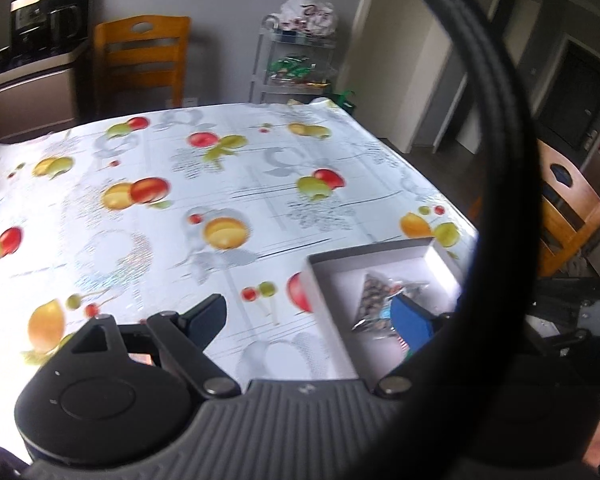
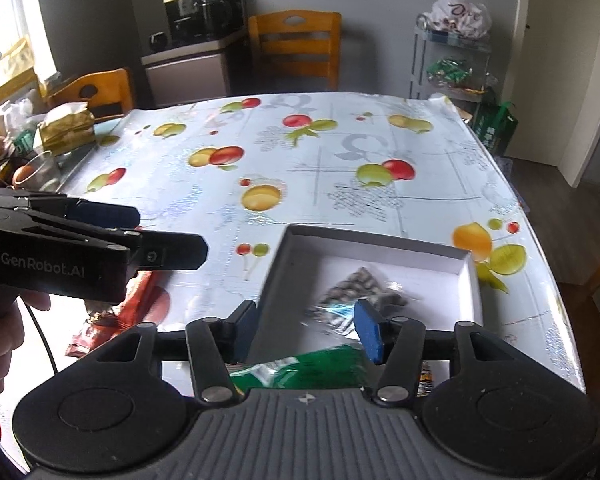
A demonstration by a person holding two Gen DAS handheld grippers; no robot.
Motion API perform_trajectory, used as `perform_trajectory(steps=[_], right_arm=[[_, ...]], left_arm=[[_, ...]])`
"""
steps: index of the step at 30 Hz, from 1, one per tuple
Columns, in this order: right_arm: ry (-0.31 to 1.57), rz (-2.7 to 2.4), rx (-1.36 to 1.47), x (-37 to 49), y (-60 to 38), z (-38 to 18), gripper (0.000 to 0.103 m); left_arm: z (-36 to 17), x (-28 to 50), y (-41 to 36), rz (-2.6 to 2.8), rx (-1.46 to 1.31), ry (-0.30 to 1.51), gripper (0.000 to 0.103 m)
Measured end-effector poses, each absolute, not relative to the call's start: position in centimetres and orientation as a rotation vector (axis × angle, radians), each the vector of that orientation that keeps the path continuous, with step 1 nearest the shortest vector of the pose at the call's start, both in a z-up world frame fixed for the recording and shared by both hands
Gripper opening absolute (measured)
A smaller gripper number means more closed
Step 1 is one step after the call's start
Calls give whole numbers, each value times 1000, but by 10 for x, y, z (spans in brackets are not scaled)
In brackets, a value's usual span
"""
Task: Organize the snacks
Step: 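Move both tools back to the snack pile beside the box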
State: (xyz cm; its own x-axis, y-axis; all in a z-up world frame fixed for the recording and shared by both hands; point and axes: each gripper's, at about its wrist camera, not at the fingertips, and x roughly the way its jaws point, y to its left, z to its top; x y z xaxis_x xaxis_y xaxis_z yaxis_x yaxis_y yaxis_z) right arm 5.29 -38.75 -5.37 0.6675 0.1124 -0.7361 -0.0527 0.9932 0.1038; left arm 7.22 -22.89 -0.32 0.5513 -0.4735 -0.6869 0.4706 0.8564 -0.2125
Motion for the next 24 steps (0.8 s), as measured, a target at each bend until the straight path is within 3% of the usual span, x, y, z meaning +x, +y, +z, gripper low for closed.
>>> perform_trajectory(steps=[24], right_arm=[[857, 280, 3, 59, -285, -55, 58]], left_arm=[[-27, 18, -59, -288, -12, 877, 90]])
